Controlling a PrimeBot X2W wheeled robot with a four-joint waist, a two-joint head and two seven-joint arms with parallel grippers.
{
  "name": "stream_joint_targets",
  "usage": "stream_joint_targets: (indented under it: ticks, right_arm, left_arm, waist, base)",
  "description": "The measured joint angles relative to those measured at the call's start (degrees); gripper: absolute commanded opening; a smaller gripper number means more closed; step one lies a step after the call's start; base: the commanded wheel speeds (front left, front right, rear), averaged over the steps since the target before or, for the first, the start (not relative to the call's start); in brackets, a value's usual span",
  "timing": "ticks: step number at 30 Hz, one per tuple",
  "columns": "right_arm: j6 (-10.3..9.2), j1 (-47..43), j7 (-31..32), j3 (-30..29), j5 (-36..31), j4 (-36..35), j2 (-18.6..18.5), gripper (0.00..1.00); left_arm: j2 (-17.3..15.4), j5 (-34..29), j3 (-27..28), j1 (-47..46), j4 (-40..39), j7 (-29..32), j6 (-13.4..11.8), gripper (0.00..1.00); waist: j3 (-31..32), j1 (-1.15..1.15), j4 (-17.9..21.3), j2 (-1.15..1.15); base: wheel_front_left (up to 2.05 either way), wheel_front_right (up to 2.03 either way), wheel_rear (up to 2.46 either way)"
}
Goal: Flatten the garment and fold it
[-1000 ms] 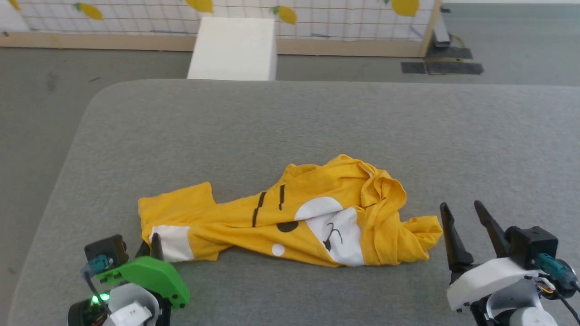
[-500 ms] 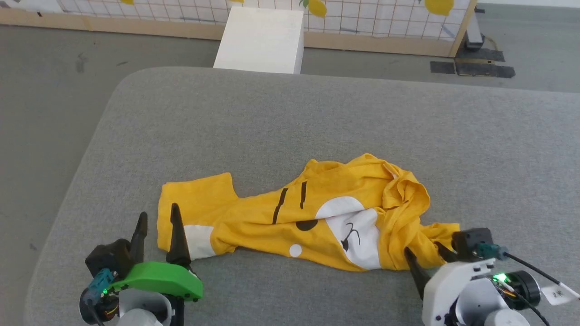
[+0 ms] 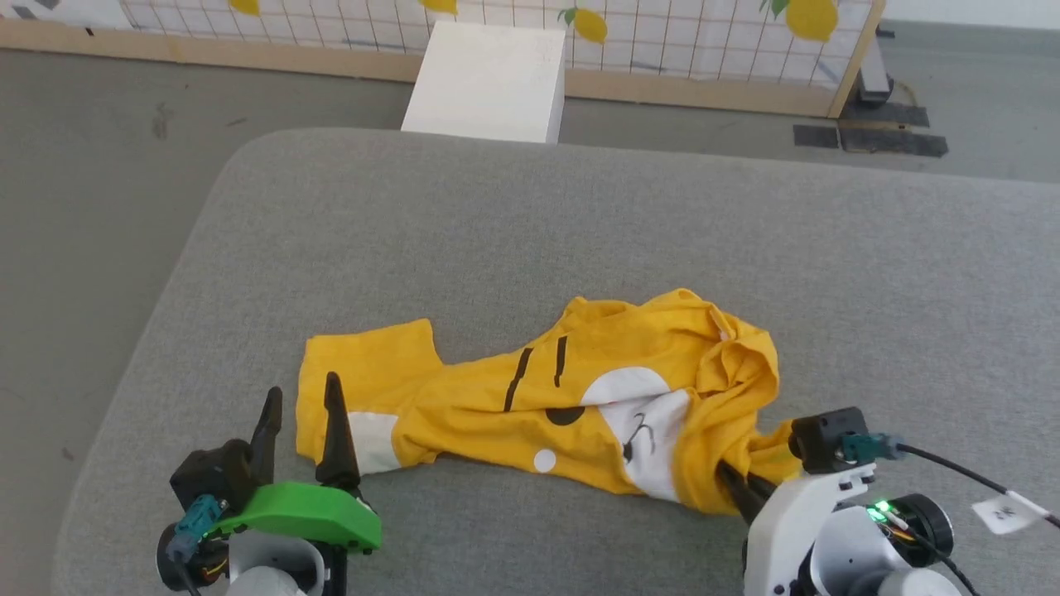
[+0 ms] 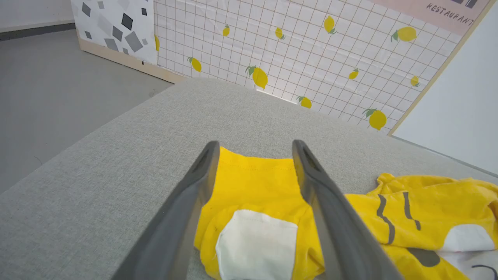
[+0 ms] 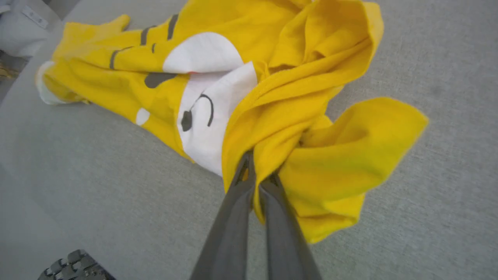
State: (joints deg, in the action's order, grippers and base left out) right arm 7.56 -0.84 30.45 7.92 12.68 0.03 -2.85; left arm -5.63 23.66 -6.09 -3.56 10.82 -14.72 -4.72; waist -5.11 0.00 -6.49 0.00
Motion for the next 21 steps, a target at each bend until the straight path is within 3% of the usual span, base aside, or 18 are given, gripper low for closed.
stream_joint_targets:
  ticks: [6, 11, 15, 21]
  right_arm:
    - [0.0, -4.6, 7.4, -0.2, 5.6, -19.4, -0.1, 0.0]
    - [0.0, -5.2, 11.1, -5.9, 5.4, -31.2, -0.6, 0.0]
    - [0.0, -3.6, 12.9, -11.8, 4.9, -29.7, -0.6, 0.0]
    - [0.0, 9.4, 12.5, -18.5, 2.0, -12.4, -6.2, 0.0]
  left_arm:
    - [0.2, -0.8, 1.6, 0.3, 0.1, 0.0, 0.5, 1.0]
    - [0.6, -1.0, 1.8, 0.6, 0.2, 0.0, 1.1, 1.0]
    - [0.8, -1.4, 1.7, 0.6, 0.4, 0.0, 1.7, 1.0]
    - [1.7, -1.5, 0.2, -1.2, 0.8, 0.0, 2.9, 1.0]
  waist:
    - [1.3, 0.0, 1.5, 0.0]
    - [2.1, 0.0, 2.6, 0.0]
    - [1.9, 0.0, 2.9, 0.0]
    - [-0.3, 0.0, 1.9, 0.0]
  base:
    - [0.0, 0.0, 0.0]
    - [0.0, 0.0, 0.0]
    - [0.0, 0.0, 0.0]
    - [0.0, 0.0, 0.0]
